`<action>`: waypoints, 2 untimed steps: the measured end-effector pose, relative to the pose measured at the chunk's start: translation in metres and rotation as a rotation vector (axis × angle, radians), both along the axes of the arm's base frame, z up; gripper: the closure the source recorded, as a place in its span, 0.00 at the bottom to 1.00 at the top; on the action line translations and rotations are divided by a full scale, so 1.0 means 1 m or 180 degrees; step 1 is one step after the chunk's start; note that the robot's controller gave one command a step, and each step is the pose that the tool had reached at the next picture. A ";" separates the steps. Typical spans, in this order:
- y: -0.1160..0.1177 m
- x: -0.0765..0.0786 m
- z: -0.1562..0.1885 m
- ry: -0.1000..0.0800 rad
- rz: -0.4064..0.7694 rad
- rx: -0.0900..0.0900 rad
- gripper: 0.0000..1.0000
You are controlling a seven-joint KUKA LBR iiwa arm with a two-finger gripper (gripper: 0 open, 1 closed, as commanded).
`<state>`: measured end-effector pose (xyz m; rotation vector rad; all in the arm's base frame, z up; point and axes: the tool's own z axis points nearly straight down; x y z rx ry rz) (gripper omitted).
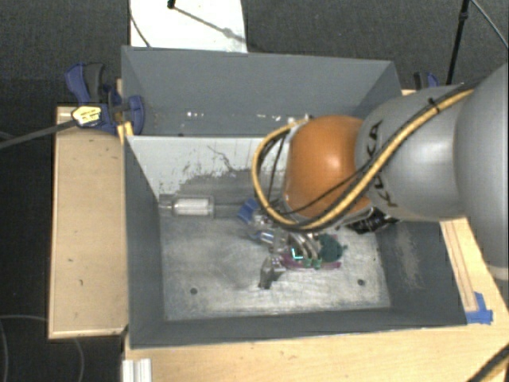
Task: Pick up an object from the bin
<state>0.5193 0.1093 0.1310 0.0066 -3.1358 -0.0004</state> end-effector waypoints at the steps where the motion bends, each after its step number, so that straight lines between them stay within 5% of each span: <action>1: -0.069 0.029 -0.046 -0.0012 0.0009 -0.0013 0.00; 2: -0.063 0.029 -0.043 -0.0021 0.0020 0.0005 1.00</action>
Offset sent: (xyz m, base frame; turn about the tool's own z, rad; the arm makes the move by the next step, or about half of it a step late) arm 0.0285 -0.0639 -0.0436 -0.0096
